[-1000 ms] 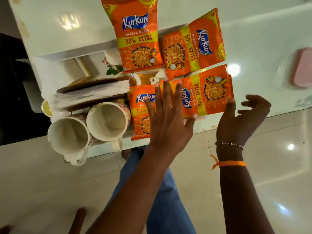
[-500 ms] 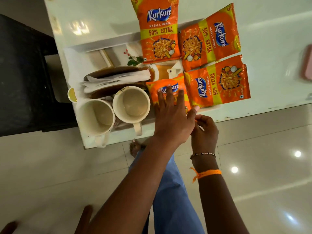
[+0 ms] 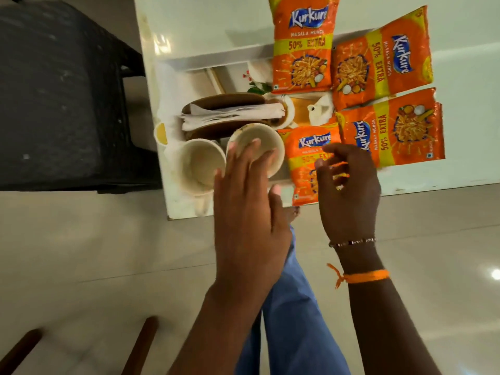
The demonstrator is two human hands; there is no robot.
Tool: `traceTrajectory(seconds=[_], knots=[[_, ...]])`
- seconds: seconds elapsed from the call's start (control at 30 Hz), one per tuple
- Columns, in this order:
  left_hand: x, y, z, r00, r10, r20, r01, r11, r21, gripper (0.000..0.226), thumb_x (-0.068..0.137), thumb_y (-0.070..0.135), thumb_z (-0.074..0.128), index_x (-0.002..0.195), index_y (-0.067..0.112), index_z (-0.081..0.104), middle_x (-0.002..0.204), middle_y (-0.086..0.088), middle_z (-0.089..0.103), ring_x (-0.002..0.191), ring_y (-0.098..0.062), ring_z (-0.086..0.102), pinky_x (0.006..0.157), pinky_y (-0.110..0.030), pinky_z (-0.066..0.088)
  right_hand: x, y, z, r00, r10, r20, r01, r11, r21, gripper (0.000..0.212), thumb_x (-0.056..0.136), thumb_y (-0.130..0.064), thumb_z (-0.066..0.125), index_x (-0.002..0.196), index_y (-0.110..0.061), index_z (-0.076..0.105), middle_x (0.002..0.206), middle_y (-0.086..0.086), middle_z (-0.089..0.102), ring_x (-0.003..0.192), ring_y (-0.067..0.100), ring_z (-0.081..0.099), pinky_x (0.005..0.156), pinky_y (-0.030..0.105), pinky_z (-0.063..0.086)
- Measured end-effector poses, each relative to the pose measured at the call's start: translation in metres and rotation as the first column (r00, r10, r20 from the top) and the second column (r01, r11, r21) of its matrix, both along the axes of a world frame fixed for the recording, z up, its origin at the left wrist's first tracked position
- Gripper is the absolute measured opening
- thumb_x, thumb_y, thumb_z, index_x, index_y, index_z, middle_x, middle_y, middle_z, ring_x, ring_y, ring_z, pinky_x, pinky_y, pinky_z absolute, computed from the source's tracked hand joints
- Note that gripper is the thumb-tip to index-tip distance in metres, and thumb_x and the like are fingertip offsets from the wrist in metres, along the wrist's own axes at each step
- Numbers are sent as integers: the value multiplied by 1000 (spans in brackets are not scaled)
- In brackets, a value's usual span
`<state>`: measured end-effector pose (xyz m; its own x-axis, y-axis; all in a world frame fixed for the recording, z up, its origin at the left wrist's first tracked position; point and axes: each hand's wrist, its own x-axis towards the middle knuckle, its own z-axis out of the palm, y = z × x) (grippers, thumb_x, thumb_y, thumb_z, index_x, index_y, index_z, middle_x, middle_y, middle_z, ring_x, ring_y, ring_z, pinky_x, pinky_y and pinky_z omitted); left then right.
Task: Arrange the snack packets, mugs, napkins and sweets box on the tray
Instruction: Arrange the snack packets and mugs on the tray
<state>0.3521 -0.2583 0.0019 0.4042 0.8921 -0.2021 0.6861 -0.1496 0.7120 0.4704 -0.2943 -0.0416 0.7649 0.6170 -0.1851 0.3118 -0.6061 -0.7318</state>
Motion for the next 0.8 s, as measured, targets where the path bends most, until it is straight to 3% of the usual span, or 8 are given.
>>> traceTrajectory(seconds=[0.13, 0.23, 0.3, 0.4, 0.6, 0.7, 0.77, 0.8], knots=[[-30, 16, -11, 916, 367, -163, -375, 927, -20, 65, 86, 12, 57, 143, 15, 25, 149, -11, 26, 137, -26, 31, 110, -40, 35, -11, 38, -10, 973, 226, -41, -230, 966, -122, 44, 83, -11, 59, 126, -14, 50, 104, 12, 61, 90, 25, 57, 77, 24, 42], [-50, 37, -30, 796, 512, -323, -574, 808, -133, 70, 89, 27, 55, 146, 17, 17, 145, -12, 33, 129, -29, 41, 98, -39, 40, -15, 49, -18, 950, 311, -6, -306, 930, -202, 42, 83, -13, 57, 124, -15, 53, 107, 18, 64, 99, 32, 58, 81, 30, 38], [-60, 48, -42, 810, 501, -305, -575, 781, -244, 55, 93, 28, 48, 143, 18, 28, 139, -9, 47, 124, -29, 48, 94, -36, 40, -16, 52, -21, 934, 355, 30, -339, 912, -229, 40, 81, -10, 56, 121, -12, 58, 109, 21, 63, 101, 35, 56, 79, 29, 35], [-66, 52, -47, 871, 410, -270, -476, 839, -263, 35, 94, 19, 44, 128, 13, 50, 121, -11, 61, 106, -24, 58, 85, -33, 45, -13, 52, -21, 918, 394, 46, -370, 892, -262, 36, 80, -8, 56, 115, -10, 62, 108, 24, 60, 100, 36, 55, 75, 27, 32], [-61, 52, -47, 875, 427, -228, -479, 830, -286, 29, 90, 15, 47, 116, 6, 57, 110, -17, 65, 98, -32, 63, 87, -48, 53, -10, 45, -18, 919, 393, 35, -367, 883, -292, 34, 81, -8, 58, 114, -8, 64, 108, 23, 62, 98, 34, 55, 61, 13, 21], [-66, 52, -50, 897, 393, -203, -440, 847, -300, 30, 92, 19, 50, 118, 7, 56, 111, -13, 64, 97, -26, 63, 85, -40, 54, -7, 46, -15, 904, 427, -3, -404, 854, -328, 35, 83, -14, 59, 118, -12, 61, 112, 20, 61, 103, 32, 54, 68, 14, 27], [-70, 54, -53, 909, 339, -242, -400, 874, -276, 34, 93, 33, 49, 119, 13, 55, 107, -5, 63, 91, -17, 58, 74, -25, 49, -3, 47, -10, 885, 465, -8, -435, 821, -369, 39, 84, -25, 61, 122, -16, 57, 116, 18, 59, 106, 30, 53, 81, 26, 37], [-70, 56, -53, 905, 336, -260, -399, 882, -251, 38, 93, 41, 46, 120, 17, 55, 105, -2, 61, 90, -14, 55, 68, -19, 42, 1, 49, -8, 886, 464, 10, -430, 828, -359, 40, 84, -30, 61, 122, -17, 56, 116, 17, 57, 104, 27, 53, 80, 26, 36]])
